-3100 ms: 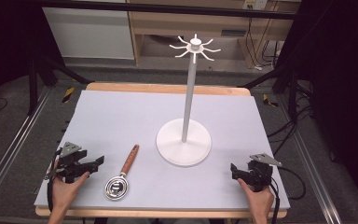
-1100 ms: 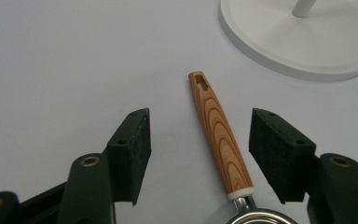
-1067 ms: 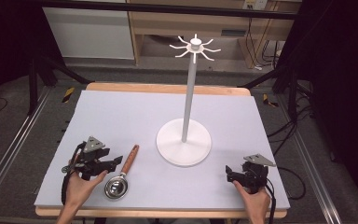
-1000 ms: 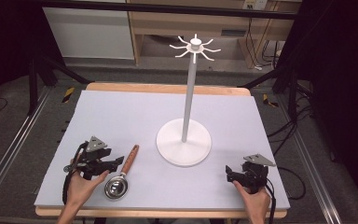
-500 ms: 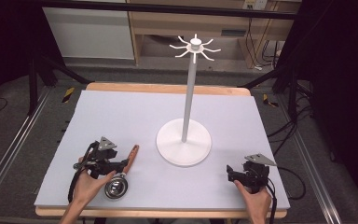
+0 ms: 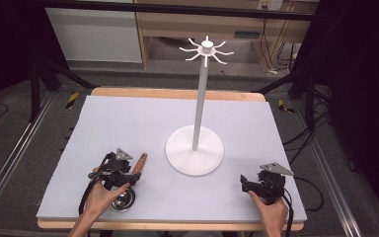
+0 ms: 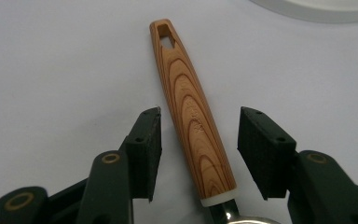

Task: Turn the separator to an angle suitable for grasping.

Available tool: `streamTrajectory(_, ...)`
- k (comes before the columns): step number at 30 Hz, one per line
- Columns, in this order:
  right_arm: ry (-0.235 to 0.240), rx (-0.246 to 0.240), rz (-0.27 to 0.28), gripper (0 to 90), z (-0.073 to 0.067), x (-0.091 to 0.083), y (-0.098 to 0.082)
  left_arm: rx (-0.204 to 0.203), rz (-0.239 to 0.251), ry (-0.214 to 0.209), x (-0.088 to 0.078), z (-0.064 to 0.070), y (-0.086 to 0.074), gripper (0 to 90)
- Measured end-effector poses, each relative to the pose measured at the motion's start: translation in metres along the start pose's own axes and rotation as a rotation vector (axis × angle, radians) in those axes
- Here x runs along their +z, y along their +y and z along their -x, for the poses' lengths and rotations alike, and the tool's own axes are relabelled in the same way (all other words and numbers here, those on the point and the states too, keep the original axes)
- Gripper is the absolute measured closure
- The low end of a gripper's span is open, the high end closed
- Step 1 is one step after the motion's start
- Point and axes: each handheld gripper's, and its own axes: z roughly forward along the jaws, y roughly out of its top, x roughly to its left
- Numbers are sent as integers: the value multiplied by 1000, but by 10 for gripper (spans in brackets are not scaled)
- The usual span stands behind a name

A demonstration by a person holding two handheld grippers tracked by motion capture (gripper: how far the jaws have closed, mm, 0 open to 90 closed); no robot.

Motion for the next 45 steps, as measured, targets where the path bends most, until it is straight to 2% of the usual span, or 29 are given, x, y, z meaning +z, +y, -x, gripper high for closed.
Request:
streamTrajectory(2,0,0,-1,92,0,0,0,-5,-4,2,2,1,-1,505)
streamTrajectory(4,0,3,-5,92,0,1,0,10,-23,18,4,2,-1,523)
streamTrajectory(8,2,4,-9,96,0,2,0,-14,-47,6,7,3,-2,572)
streamTrajectory(10,1,2,-8,96,0,1,0,-14,-52,14,8,3,-2,586)
streamTrajectory(15,2,3,-12,96,0,2,0,-33,-64,13,8,3,-2,594)
streamTrajectory(22,3,7,-16,97,-1,2,0,-39,-82,36,9,5,0,608)
streamTrajectory(25,2,7,-17,98,0,2,0,-52,-91,19,8,0,0,669)
streamTrajectory(27,2,6,-18,98,0,2,0,-50,-90,12,7,-1,0,669)
streamTrajectory(34,4,9,-19,98,0,2,-1,-5,-91,9,6,-2,-2,669)
streamTrajectory(36,5,2,-15,98,0,3,-1,16,-98,10,5,-2,-2,667)
streamTrajectory(37,3,-1,-16,98,0,3,-1,41,-96,13,6,-1,-1,654)
streamTrajectory(38,3,-1,-16,98,0,3,-1,41,-96,13,6,-1,-1,635)
streamTrajectory(39,3,-3,-17,98,0,3,0,62,-105,13,6,-2,2,625)
streamTrajectory(44,4,8,-20,98,0,2,0,68,-96,11,3,-3,11,594)
streamTrajectory(45,4,11,-22,98,1,2,-1,87,-116,11,3,-3,16,594)
